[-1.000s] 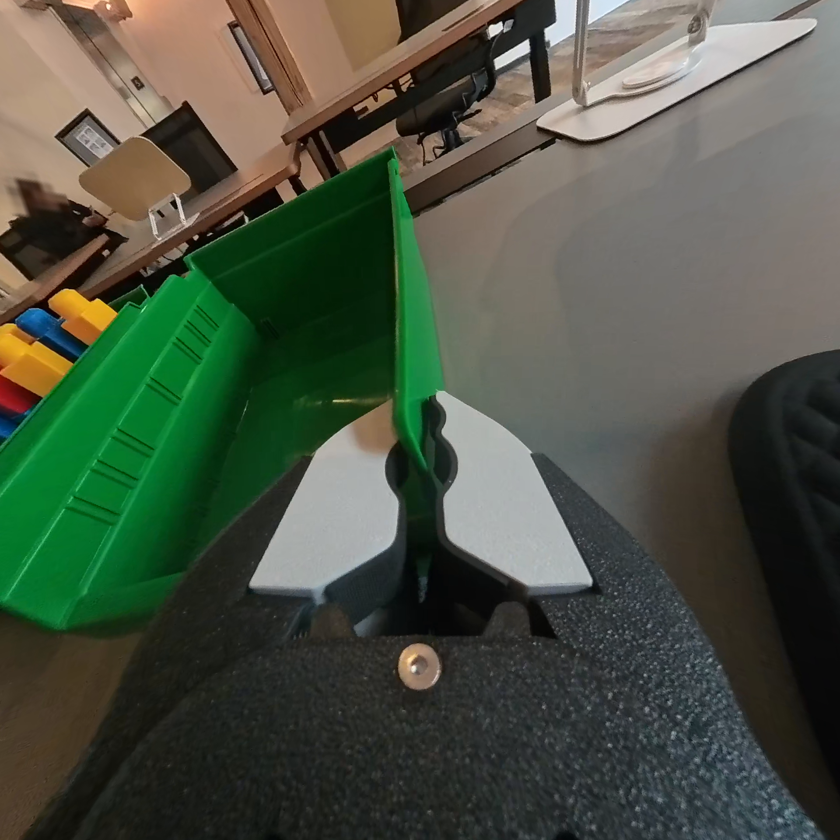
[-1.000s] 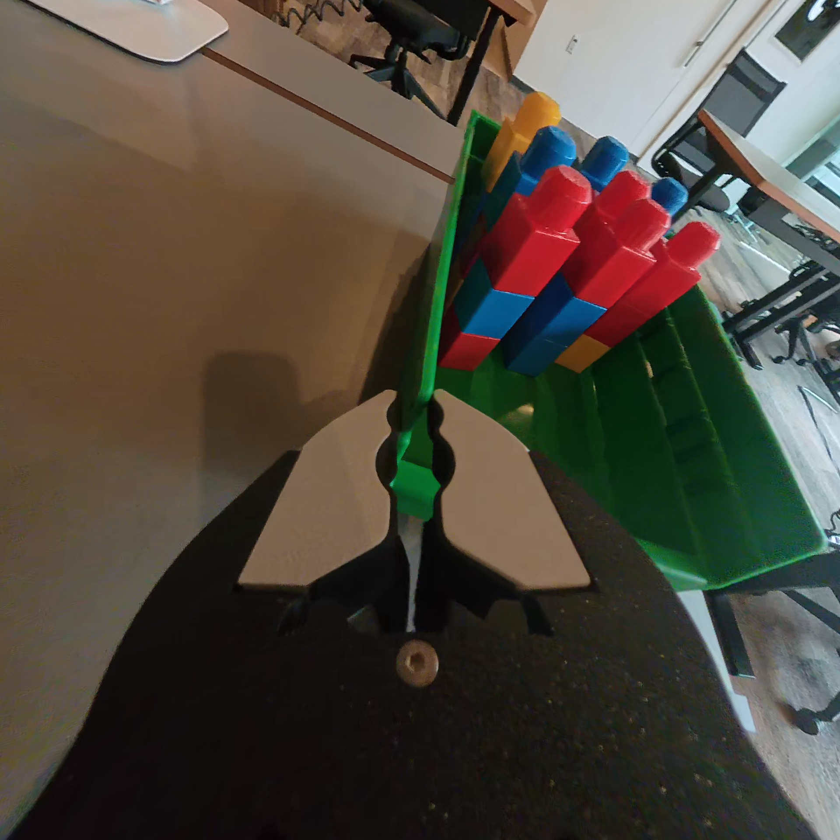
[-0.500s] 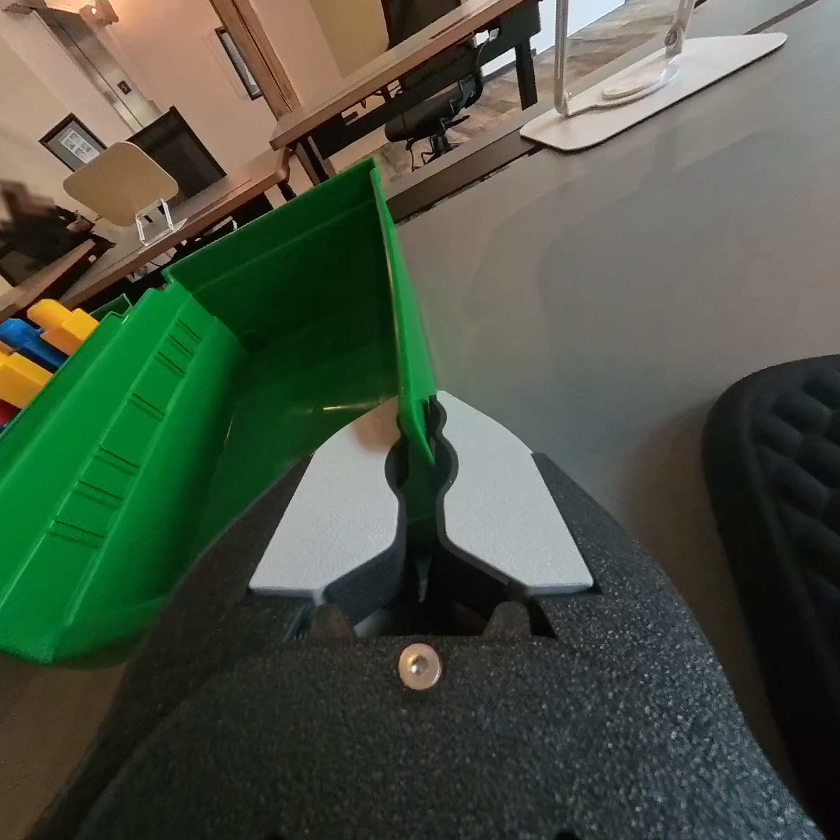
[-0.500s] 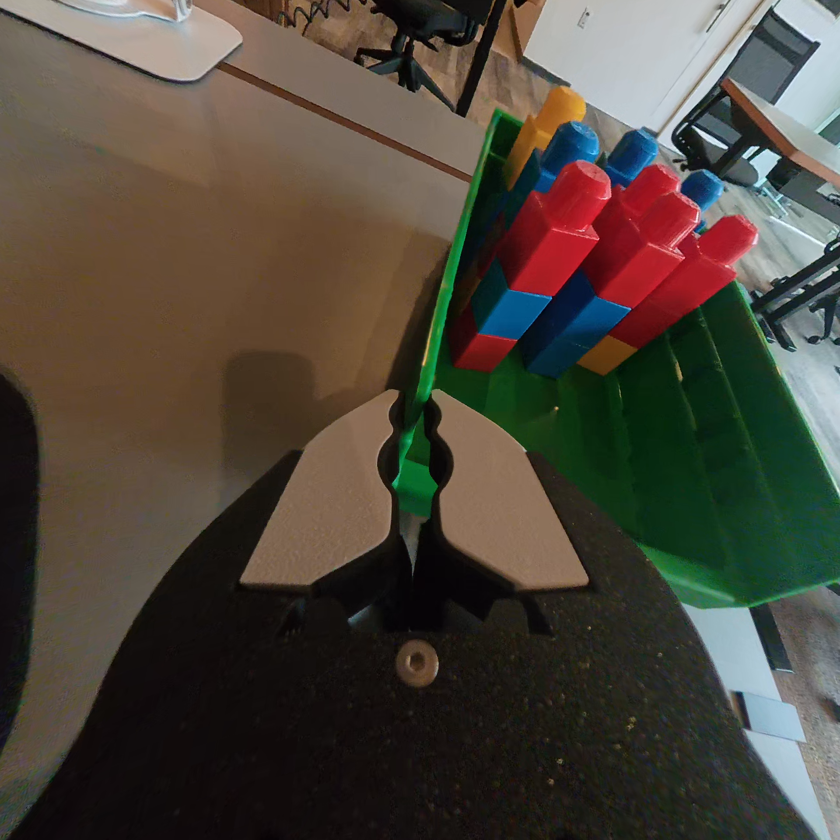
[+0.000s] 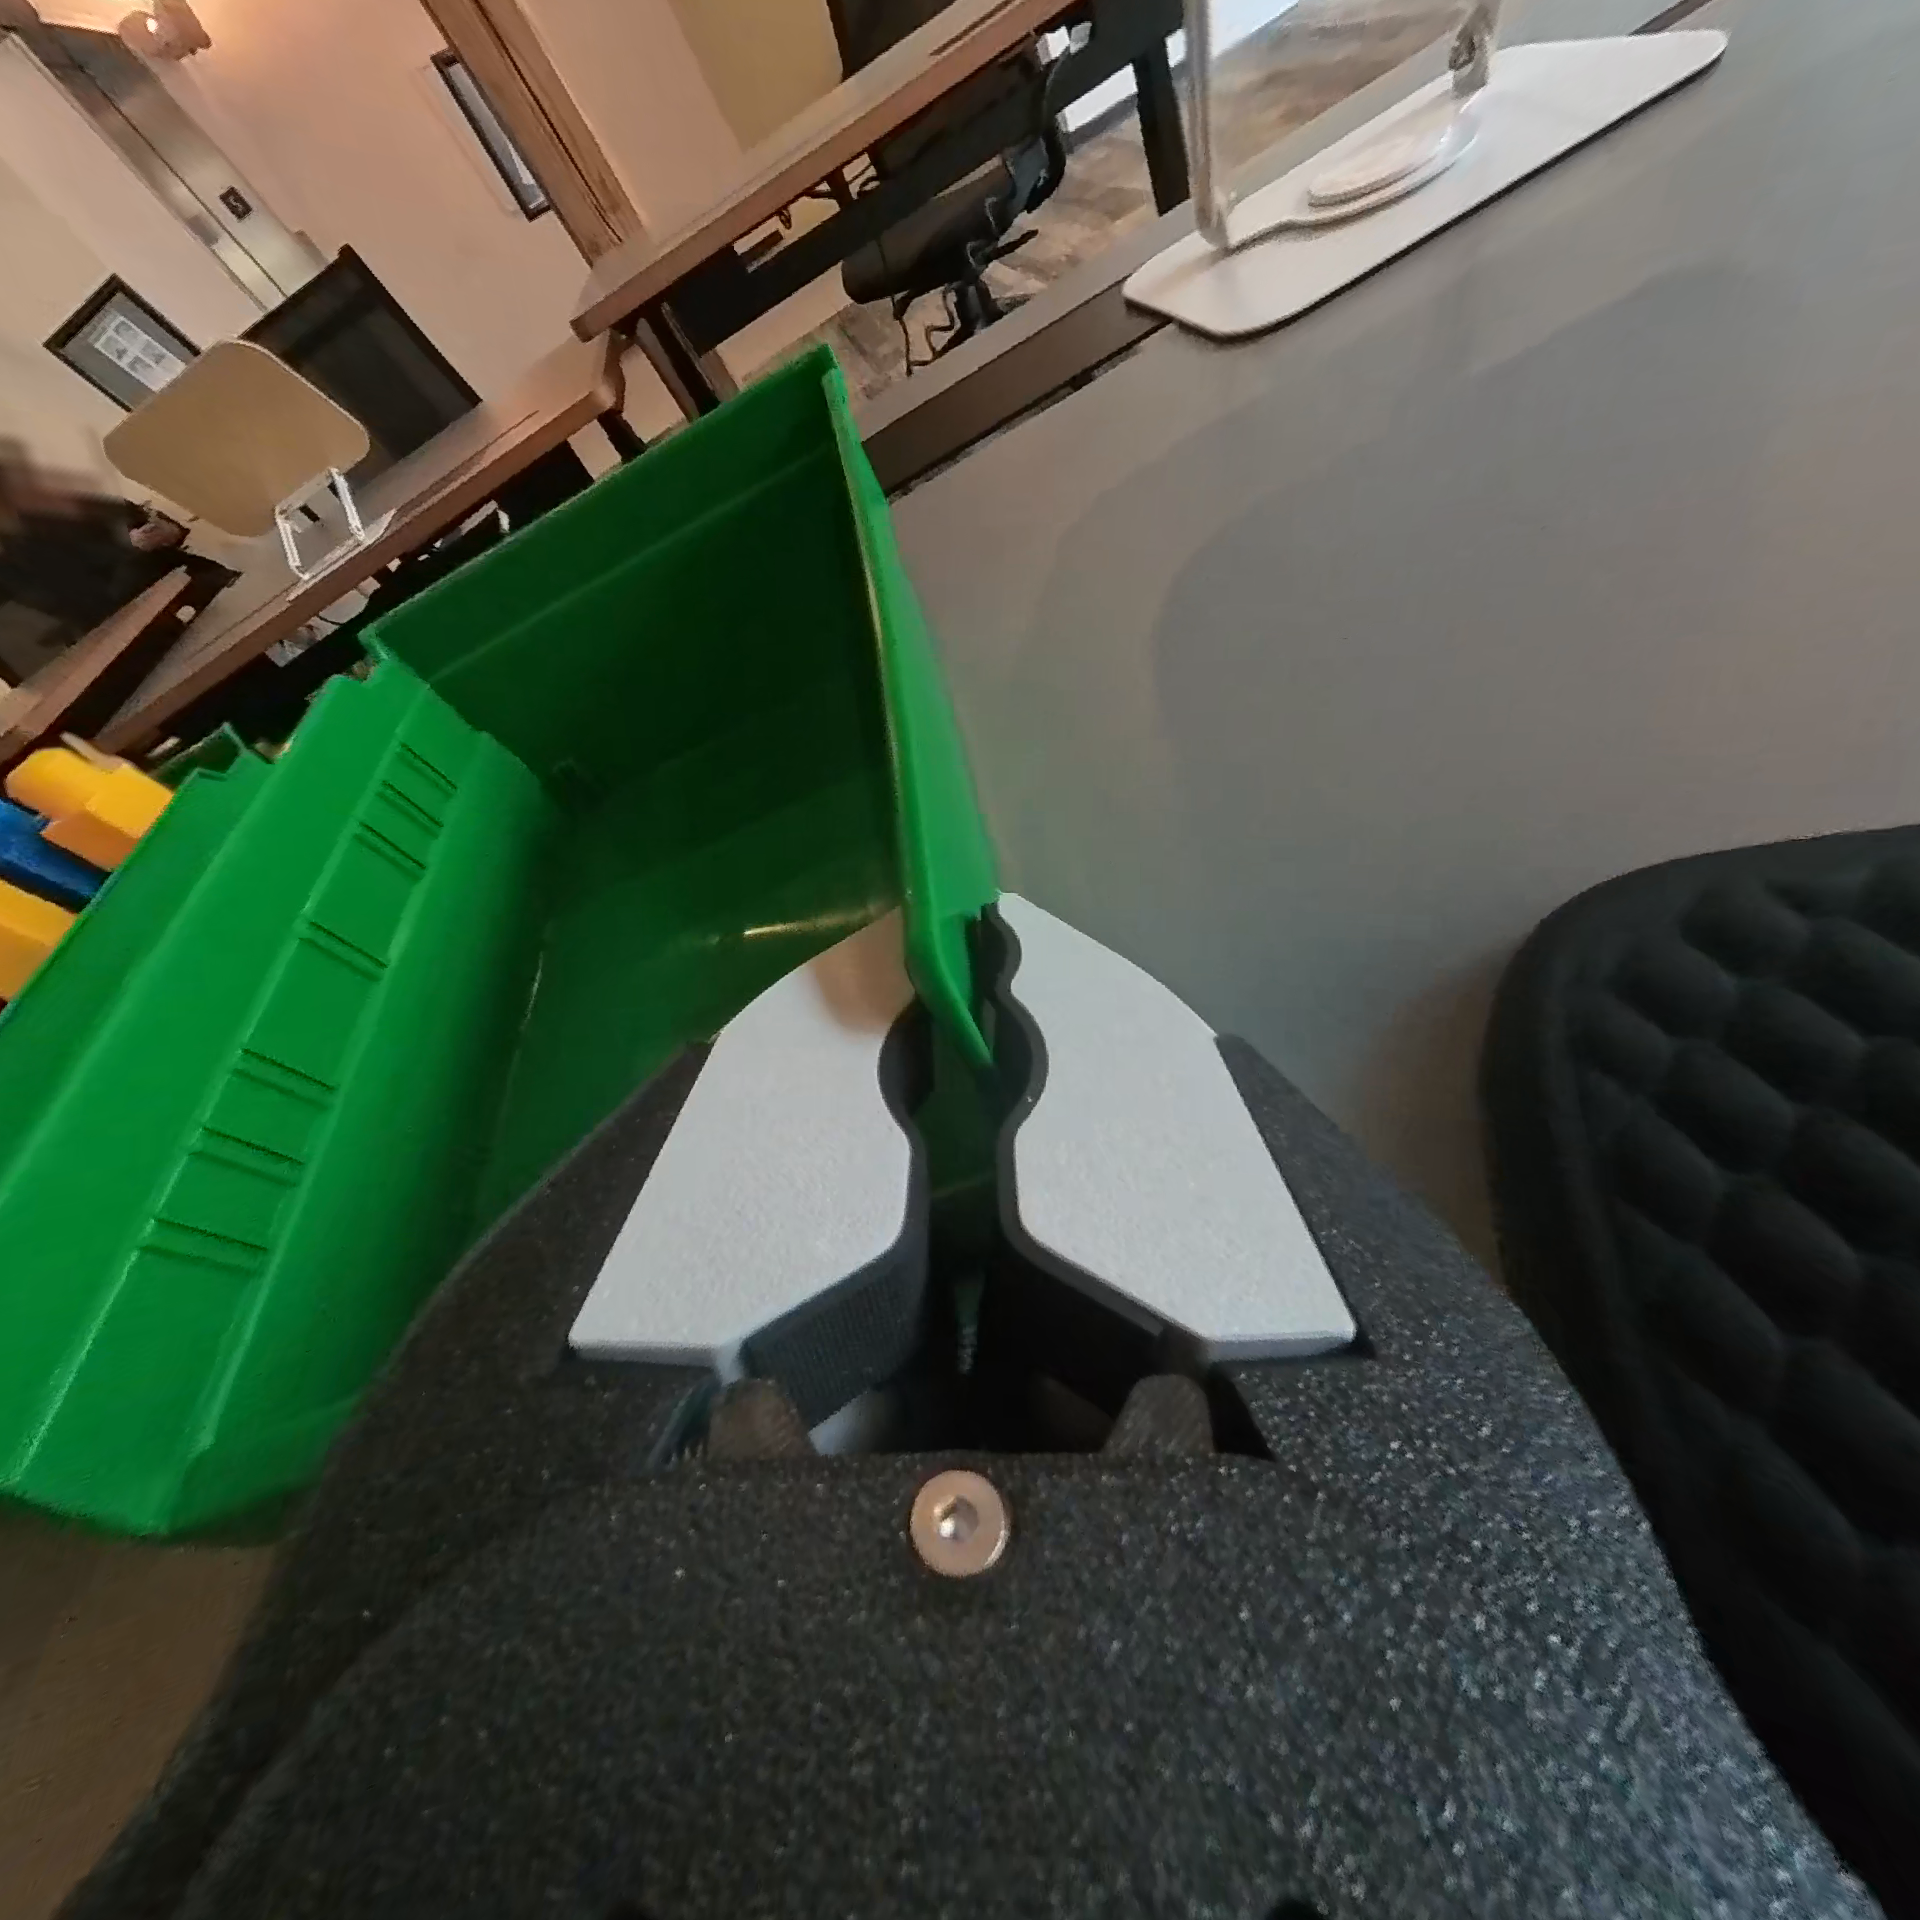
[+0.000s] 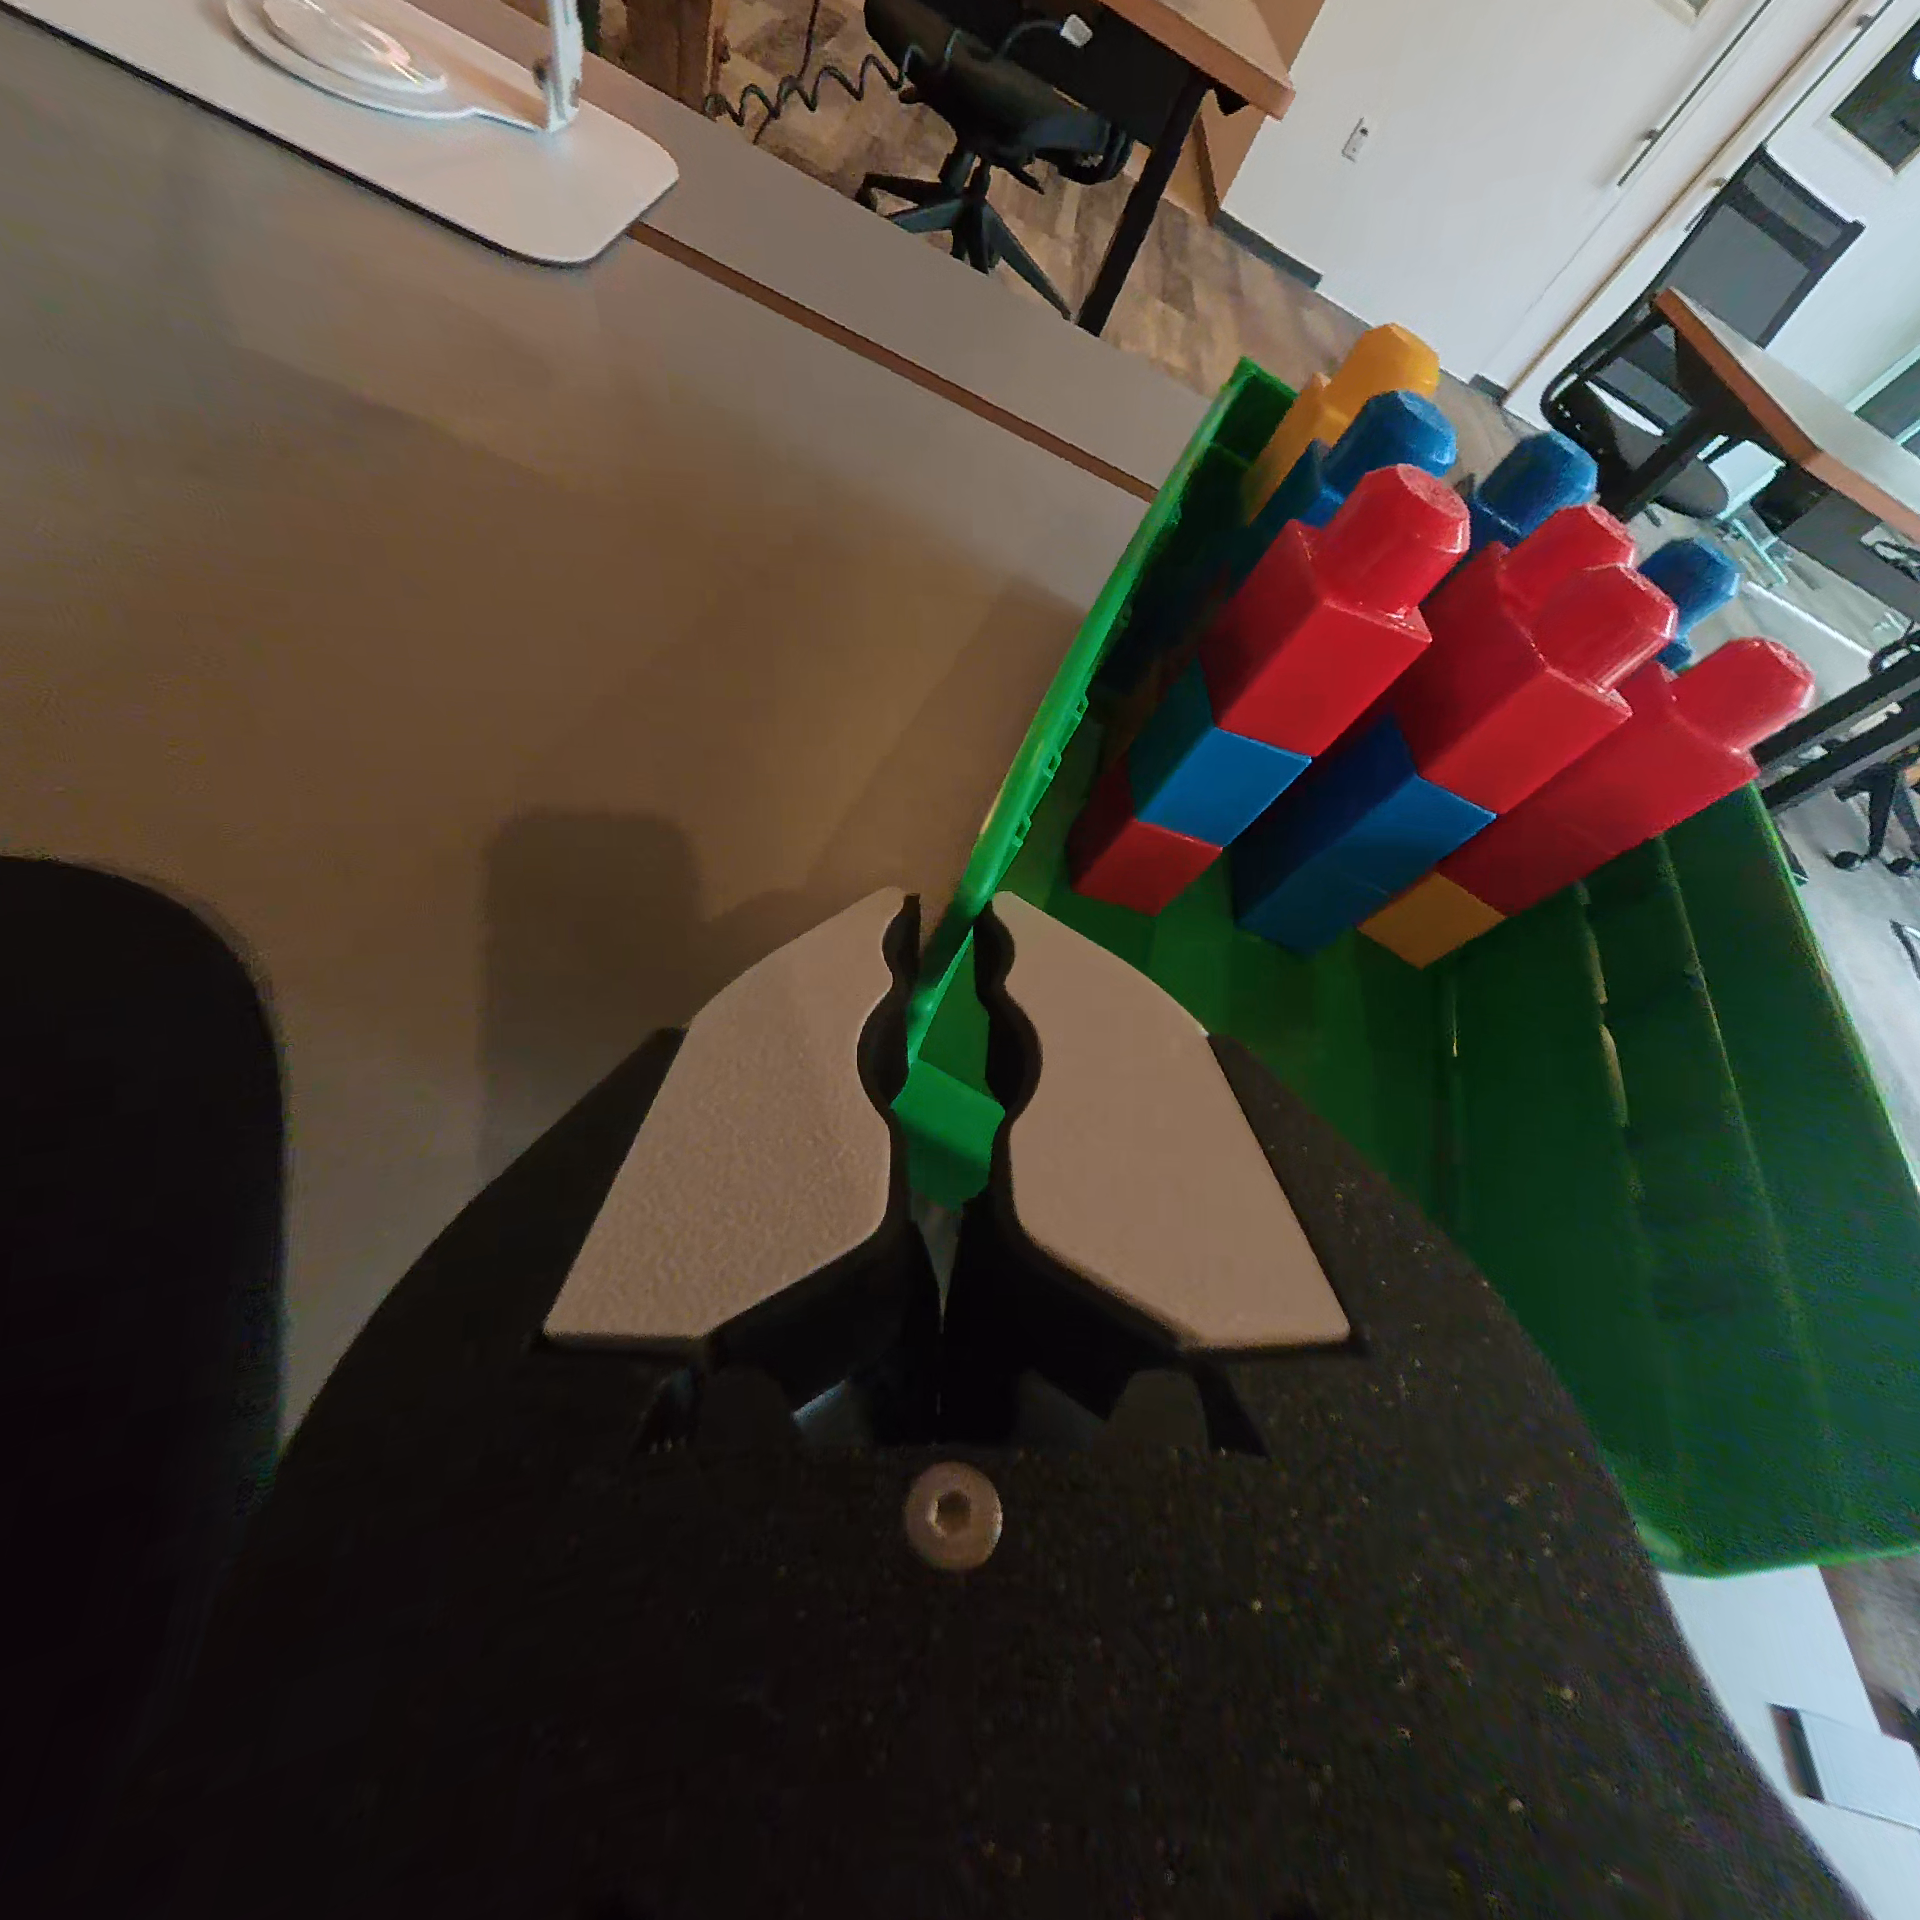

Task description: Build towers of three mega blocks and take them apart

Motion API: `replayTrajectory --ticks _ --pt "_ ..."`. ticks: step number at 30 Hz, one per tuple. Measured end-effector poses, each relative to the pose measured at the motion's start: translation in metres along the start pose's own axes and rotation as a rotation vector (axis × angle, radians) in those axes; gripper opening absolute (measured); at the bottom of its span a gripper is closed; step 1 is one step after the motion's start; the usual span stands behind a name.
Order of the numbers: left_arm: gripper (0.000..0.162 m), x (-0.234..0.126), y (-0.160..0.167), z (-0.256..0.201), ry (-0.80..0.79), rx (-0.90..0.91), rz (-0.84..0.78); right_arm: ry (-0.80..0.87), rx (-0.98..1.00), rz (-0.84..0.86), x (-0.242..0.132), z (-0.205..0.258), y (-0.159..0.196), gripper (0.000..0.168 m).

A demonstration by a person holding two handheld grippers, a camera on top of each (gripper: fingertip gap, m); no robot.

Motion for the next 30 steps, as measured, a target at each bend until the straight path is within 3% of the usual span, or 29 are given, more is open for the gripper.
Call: replayTrajectory --ticks 30 --pt "0.010 0.069 -0.079 -0.114 0.058 0.069 0.121 -0.219 -0.068 -0.194 -0.016 0.077 -0.030 0.015"
Point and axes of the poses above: each gripper's, where its closed fingertips meet, x out along the fingers, y out of its underside, z = x × y across the jaws, the point moved 7 cm from there along -x, back along the fingers, and after that the axes turned 12 degrees about y, right-handed, at the moved point
